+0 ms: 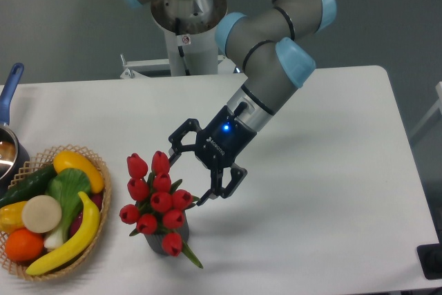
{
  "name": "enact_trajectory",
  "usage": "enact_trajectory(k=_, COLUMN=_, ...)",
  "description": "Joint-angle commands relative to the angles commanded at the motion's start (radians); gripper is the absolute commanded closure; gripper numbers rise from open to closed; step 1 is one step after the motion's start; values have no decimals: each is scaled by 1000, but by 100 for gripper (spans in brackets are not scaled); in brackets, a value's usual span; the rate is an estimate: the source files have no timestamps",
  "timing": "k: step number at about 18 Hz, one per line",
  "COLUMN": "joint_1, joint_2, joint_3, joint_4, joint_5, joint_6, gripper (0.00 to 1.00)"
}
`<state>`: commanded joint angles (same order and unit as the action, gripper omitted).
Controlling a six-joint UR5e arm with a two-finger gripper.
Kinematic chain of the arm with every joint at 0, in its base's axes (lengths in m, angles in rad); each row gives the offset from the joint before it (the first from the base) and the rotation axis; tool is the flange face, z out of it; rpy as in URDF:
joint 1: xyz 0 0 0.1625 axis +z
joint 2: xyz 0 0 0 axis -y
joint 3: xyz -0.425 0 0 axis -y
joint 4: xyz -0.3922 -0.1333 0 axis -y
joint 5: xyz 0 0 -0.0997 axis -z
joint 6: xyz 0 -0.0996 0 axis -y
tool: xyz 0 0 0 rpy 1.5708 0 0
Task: Pick up the flowers from the vase
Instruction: 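Lower the open gripper around the tulip stems above the vase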
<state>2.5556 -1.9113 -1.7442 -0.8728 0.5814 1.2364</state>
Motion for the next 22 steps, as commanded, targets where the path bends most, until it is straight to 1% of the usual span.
enact_trajectory(k=3, joint_1=-2, joint_2=-28, joint_3=15, joint_4=11, joint_5=-2, joint_6=0, gripper=0)
enact_trajectory(k=8, joint_1=-15, joint_2=-34, joint_3=17, joint_4=26, joint_5=-8, joint_6=12, gripper=0)
enact_trajectory(k=14, joint_1=-37, joint_2=-55, joint_3=20, joint_4=29, joint_5=-8, joint_6=52, gripper=0)
enact_trajectory(k=19, joint_1=-51, joint_2=-63, joint_3=23, joint_4=31, joint_5=-8, joint_6=52, gripper=0)
enact_trajectory(k=22, joint_1=-54, joint_2=-74, joint_3=38, joint_4=32, joint_5=-8, joint_6=51, gripper=0)
